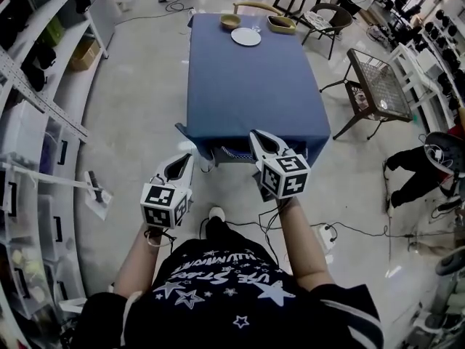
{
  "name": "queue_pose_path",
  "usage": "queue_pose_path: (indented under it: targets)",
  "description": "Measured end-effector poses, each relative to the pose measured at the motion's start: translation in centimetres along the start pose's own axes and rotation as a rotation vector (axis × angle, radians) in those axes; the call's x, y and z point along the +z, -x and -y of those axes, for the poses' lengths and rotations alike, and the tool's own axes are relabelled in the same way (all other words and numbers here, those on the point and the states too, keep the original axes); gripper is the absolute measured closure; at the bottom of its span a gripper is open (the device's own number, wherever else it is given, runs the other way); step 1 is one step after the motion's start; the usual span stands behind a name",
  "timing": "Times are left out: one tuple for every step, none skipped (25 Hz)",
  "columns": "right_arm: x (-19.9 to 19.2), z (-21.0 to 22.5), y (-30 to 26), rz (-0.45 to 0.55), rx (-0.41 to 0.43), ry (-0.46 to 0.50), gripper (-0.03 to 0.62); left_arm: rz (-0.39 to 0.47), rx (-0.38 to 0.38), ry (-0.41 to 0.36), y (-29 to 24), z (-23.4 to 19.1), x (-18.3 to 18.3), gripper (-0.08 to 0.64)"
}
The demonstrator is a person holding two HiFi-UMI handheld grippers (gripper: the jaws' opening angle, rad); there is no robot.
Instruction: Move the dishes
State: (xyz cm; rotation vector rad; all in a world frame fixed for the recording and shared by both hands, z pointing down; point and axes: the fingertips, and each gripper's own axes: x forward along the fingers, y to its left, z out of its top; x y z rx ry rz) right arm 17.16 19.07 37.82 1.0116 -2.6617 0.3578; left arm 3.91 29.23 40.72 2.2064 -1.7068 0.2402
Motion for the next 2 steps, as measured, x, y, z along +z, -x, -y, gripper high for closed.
queue_pose_path:
  targets:
    - [-0.15, -0.47, 0.53, 0.003, -0.002, -0.001, 0.589, 0.002, -0.002, -0.005, 0.59, 0.31, -0.25, 0.541]
    - [-0.28, -0.93, 1.05, 0.006, -0.004, -0.001, 0.589, 0.004, -0.003, -0.010, 1.19, 0.61, -0.49, 0.541]
